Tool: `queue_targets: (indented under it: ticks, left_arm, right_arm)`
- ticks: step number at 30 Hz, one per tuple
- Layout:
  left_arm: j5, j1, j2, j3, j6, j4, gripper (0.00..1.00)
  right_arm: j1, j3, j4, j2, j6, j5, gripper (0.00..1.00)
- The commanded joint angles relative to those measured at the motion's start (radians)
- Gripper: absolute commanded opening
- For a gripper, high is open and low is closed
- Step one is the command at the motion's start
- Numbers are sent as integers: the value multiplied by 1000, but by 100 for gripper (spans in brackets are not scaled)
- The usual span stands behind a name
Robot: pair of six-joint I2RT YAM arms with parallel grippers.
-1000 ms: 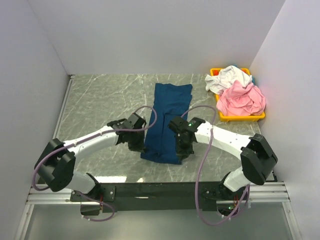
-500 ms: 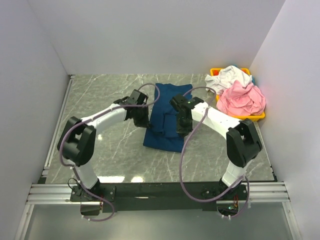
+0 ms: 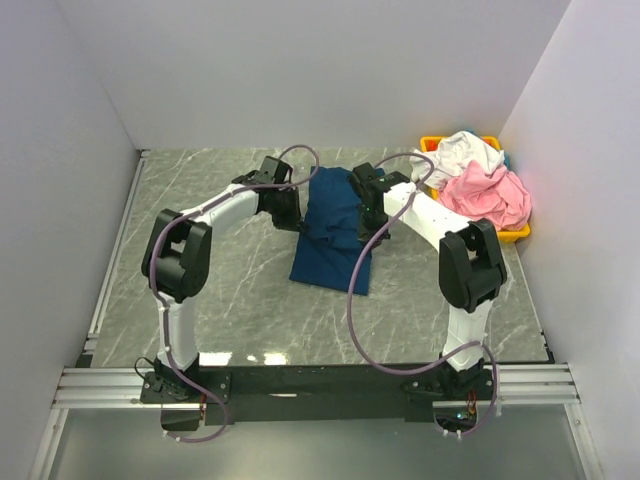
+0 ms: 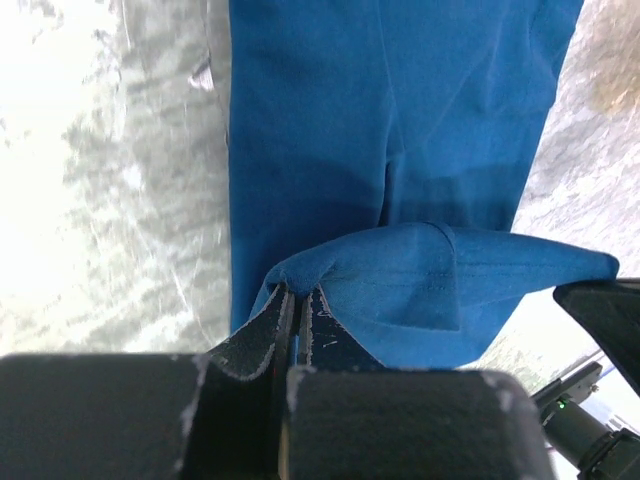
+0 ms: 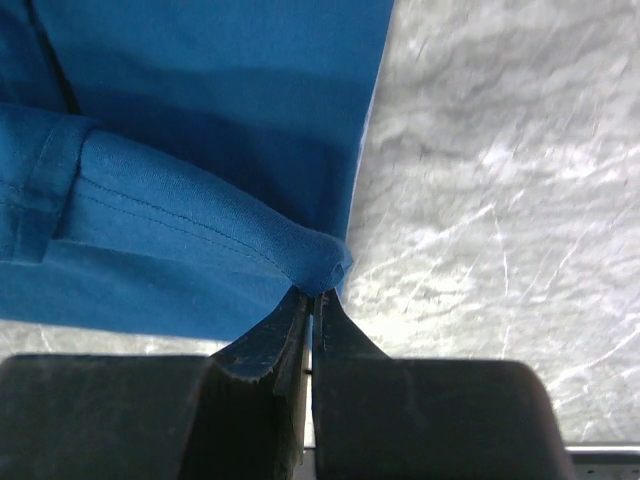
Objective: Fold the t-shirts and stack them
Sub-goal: Fold the tshirt
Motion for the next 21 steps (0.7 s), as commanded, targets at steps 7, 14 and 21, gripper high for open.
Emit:
queue_targets:
  ticks: [7, 14, 21]
  left_arm:
    - [65, 21, 92, 133, 31, 11, 0]
    - [32, 24, 109, 190, 16, -29, 49]
    - [1, 27, -10, 82, 21, 26, 63]
  right_arm:
    - [-52, 100, -26, 80, -53, 9, 0]
    - [-87, 172, -35, 137, -59, -6, 37]
    - [-102, 225, -41, 88, -59, -70, 53]
